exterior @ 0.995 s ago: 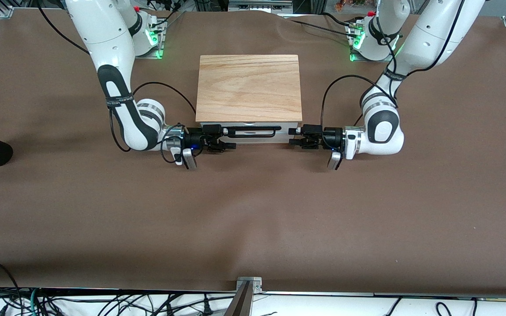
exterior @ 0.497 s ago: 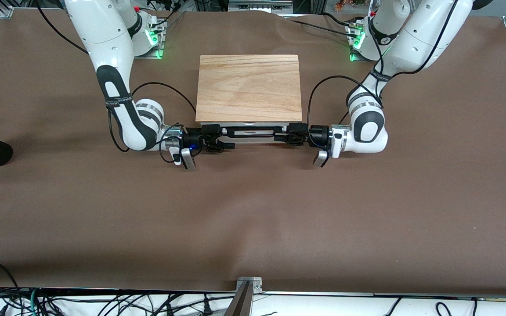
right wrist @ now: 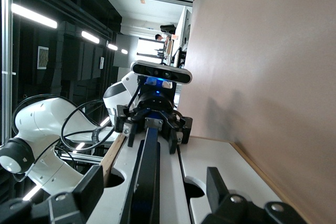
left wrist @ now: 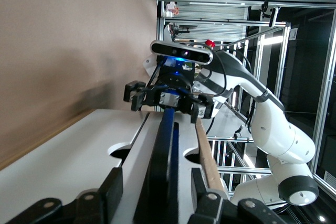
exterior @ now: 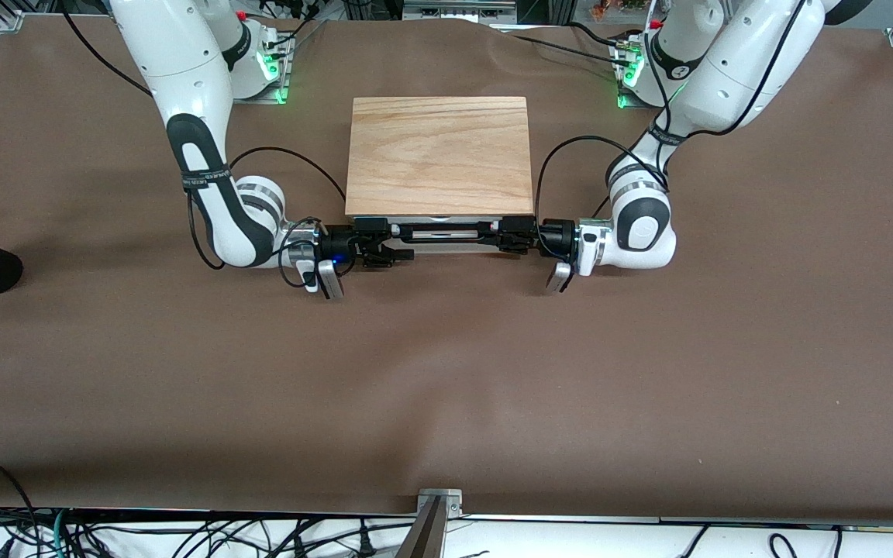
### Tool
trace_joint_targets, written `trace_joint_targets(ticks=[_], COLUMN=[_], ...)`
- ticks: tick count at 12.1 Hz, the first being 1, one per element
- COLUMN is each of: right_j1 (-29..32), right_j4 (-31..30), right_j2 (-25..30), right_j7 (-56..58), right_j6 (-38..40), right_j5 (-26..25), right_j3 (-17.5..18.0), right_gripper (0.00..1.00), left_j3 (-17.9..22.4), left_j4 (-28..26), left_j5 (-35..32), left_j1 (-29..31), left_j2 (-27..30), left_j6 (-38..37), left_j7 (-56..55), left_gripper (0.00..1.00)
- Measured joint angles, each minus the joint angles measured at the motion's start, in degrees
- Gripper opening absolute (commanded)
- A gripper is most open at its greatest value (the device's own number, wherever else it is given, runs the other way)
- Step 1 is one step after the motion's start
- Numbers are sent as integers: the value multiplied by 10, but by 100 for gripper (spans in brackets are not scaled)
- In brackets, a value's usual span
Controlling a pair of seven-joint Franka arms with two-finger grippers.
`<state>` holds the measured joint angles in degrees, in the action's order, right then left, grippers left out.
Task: Pull top drawer with both arms simultaneously
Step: 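Close the left gripper and the right gripper on the black handle, then pull the handle outward from the box with both grippers together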
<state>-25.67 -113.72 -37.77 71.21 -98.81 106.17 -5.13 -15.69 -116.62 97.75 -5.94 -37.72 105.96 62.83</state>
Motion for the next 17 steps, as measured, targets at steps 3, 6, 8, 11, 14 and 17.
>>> trace_joint_targets(ticks=[3, 6, 8, 11, 14, 17], right_j1=[14, 19, 18, 15, 14, 13], right_j4=[0, 3, 8, 8, 8, 8], right_j2=[0, 0, 0, 0, 0, 0], right_j7=[0, 0, 0, 0, 0, 0], right_j6=[13, 19, 20, 20, 20, 20], right_j5=[-29, -31, -31, -31, -31, -31], right_j3=[-1, -1, -1, 0, 1, 1], right_gripper=[78, 66, 66, 66, 46, 35], left_j3=[-1, -3, -4, -4, -4, -4], left_j4=[0, 0, 0, 0, 0, 0], left_j5=[1, 3, 5, 6, 6, 6], left_j1=[0, 0, 1, 1, 1, 1], left_j2=[-1, 0, 0, 0, 0, 0], left_j6=[0, -1, -2, -2, -2, -2], left_j7=[2, 2, 2, 2, 2, 2], left_gripper=[44, 15, 0, 0, 0, 0])
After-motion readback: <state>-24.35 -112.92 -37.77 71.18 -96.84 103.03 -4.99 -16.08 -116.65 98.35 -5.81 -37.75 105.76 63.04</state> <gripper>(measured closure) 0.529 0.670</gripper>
